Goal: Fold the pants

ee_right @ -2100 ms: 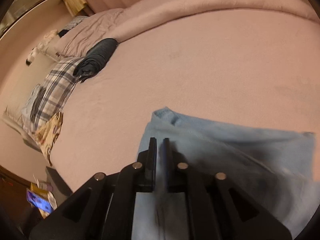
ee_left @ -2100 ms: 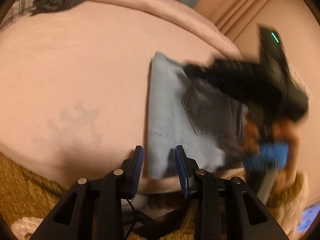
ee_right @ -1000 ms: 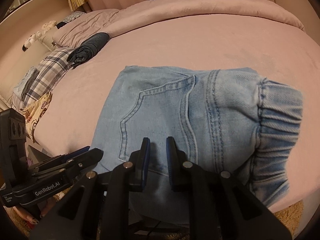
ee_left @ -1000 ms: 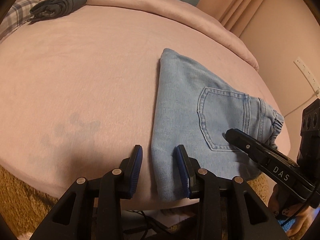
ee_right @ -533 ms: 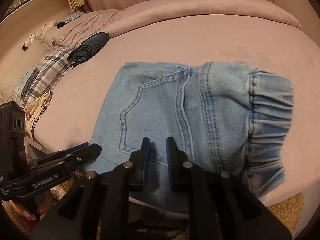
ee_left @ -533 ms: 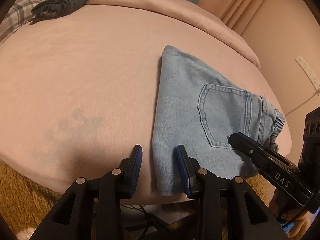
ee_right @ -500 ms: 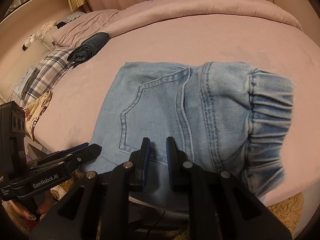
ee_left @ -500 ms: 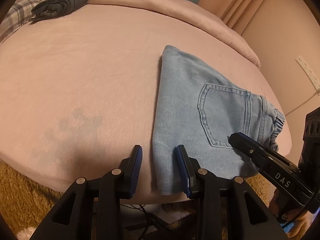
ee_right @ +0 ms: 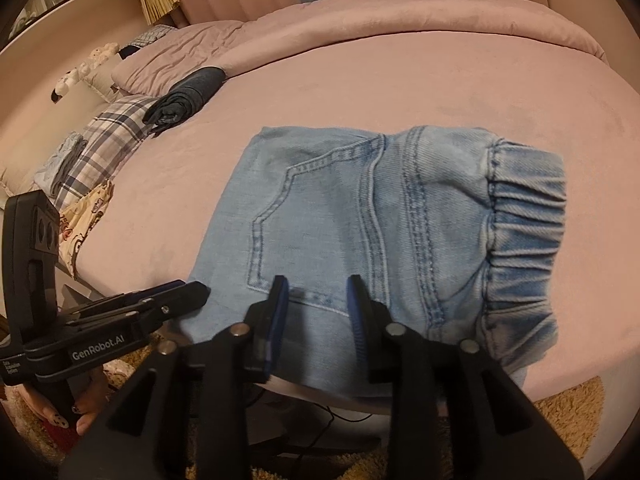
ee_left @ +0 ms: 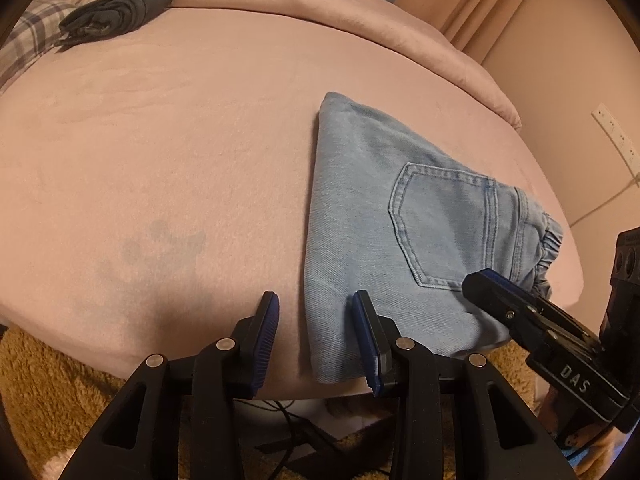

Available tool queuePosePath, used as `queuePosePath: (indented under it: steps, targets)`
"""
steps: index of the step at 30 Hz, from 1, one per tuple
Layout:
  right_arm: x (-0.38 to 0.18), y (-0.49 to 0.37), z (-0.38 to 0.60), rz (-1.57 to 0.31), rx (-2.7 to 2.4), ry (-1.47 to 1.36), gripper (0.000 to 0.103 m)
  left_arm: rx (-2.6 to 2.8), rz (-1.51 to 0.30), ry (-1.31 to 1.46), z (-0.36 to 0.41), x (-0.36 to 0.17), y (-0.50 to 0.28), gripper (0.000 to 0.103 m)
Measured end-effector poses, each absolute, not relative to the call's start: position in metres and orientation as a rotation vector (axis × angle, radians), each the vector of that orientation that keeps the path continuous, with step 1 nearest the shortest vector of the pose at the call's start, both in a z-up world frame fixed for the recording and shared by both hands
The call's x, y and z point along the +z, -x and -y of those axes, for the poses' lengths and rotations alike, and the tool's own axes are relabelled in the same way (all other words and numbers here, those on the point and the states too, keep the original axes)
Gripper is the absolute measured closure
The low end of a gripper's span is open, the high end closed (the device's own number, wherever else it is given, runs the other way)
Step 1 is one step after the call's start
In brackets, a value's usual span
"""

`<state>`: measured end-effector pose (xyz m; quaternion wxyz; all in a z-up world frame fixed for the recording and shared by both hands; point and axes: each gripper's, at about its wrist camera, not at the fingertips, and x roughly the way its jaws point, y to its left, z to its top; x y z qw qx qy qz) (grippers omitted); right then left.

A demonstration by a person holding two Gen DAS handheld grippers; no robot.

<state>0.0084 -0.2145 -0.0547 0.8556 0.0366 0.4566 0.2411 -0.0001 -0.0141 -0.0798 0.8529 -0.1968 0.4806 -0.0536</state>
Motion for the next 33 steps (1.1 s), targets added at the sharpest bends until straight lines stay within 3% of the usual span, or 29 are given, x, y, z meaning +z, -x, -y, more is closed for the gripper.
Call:
queuePosePath:
  steps: [5,8,9,23,33]
  targets:
    - [-0.046,-0.003,0.215,-0.935,0.536,-0.098,0.047,-0.120,-1.002,0.414,0.012,-0.072,0.001,0.053]
    - [-0.040,0.000,0.220,-0.902,0.510,-0.104,0.030,-0.123,-0.988,0.411,0.011,-0.066,0.000,0.047]
    - [-0.038,0.001,0.223,-0.891,0.497,-0.106,0.028,-0.123,-0.985,0.409,0.010,-0.065,0.000,0.044]
    - [-0.002,0.004,0.279,-0.731,0.322,-0.168,0.014,-0.090,-0.960,0.365,0.009,-0.051,-0.011,0.035]
    - [-0.019,-0.009,0.318,-0.820,0.206,-0.219,0.012,-0.073,-0.967,0.323,0.011,-0.052,-0.021,0.027]
